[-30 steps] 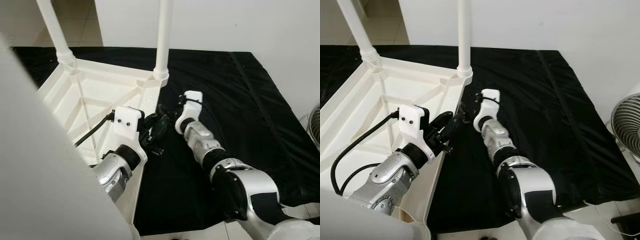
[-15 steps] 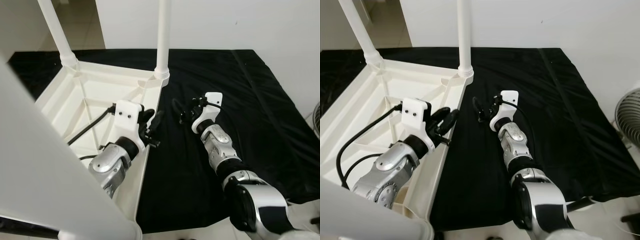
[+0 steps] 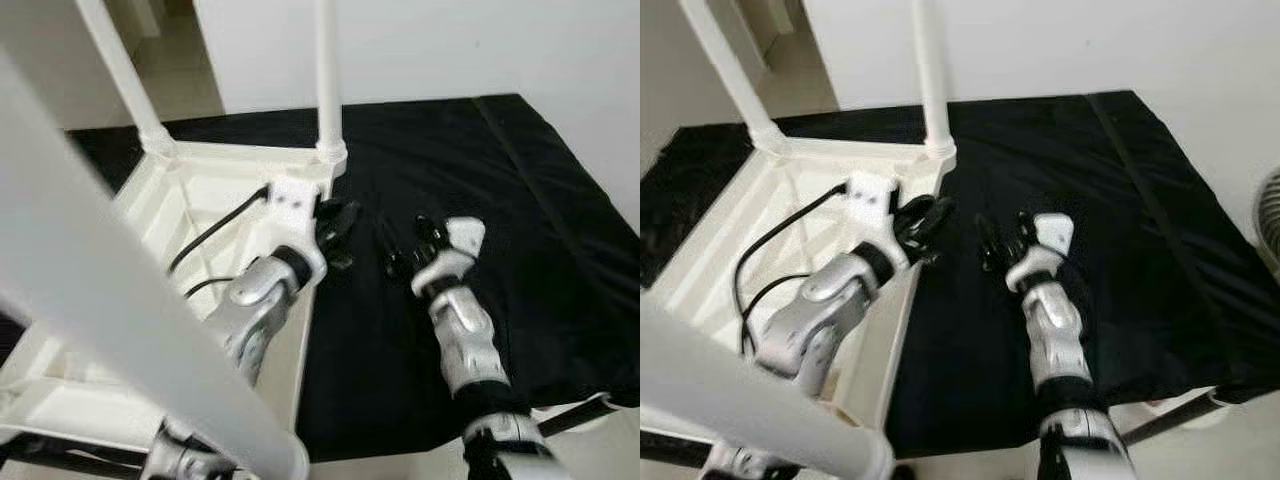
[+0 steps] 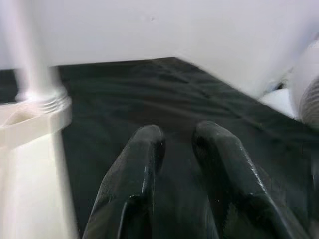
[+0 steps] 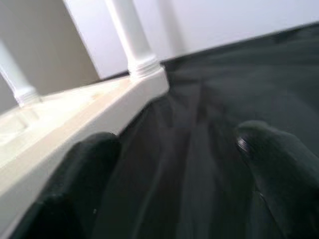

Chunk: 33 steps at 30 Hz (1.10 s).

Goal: Building children table

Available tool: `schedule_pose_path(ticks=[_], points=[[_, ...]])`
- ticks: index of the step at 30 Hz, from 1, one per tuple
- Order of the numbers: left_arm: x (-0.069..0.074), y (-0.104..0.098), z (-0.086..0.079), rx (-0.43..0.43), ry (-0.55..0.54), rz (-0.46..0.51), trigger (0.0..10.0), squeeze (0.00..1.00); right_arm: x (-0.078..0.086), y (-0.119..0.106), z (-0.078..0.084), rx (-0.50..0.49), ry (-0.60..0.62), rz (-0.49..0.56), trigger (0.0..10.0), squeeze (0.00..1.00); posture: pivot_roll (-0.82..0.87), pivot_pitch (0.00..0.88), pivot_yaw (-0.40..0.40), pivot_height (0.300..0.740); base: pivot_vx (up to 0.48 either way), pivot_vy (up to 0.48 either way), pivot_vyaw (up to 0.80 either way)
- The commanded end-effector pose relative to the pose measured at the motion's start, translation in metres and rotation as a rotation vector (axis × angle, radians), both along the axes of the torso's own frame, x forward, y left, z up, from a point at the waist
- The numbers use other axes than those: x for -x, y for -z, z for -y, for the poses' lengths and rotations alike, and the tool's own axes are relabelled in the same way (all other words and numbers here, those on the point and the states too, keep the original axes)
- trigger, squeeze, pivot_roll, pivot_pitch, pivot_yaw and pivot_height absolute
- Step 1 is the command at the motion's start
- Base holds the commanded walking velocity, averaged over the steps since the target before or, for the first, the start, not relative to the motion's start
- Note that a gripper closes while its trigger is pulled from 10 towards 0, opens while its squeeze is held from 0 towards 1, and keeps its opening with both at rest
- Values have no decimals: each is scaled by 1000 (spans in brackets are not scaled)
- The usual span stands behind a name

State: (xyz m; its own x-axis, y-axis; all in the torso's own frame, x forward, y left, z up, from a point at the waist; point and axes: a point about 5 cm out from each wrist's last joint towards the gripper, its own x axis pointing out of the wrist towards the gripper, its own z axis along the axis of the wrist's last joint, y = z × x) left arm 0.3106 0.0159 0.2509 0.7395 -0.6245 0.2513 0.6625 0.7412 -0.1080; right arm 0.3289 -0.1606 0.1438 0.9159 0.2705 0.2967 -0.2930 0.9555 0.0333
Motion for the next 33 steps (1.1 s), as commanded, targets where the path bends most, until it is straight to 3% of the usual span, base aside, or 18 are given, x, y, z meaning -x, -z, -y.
schedule_pose_path(ticks=[1,4,6,7,9,20,25,30,31,33], points=[[-4,1,6,-10,23,0,10000,0,6,-2,-10,18,-73,10,10000,0,-69,111,154,740,0,0,0],[-7,0,7,-11,18,1,10000,0,10,-2,-14,34,-122,10,10000,0,-65,109,148,740,0,0,0],[-16,2,-3,-33,-22,6,10000,0,20,-3,-25,91,-236,10,10000,0,-45,106,130,740,0,0,0],[-16,2,-3,-33,-22,6,10000,0,20,-3,-25,91,-236,10,10000,0,-45,106,130,740,0,0,0],[-25,9,-27,-85,-91,14,10000,0,31,-6,-36,157,-371,11,10000,0,-21,103,108,740,0,0,0],[-29,41,-75,-214,-206,-15,10000,0,57,-14,-38,259,-660,-28,10000,0,16,96,59,740,0,0,0],[-23,59,-103,-295,-247,-37,10000,0,69,-18,-26,326,-808,-60,10000,0,33,98,28,740,0,0,0],[-18,65,-111,-331,-235,-40,10000,0,72,-18,-17,375,-856,-79,10000,0,36,99,15,740,0,0,0],[-6,72,-115,-394,-170,-24,10000,0,79,-18,-9,429,-930,-115,10000,0,35,104,3,740,0,0,0],[4,76,-115,-427,-102,-10,10000,0,84,-20,-5,459,-974,-140,10000,0,35,106,0,740,0,0,0]])
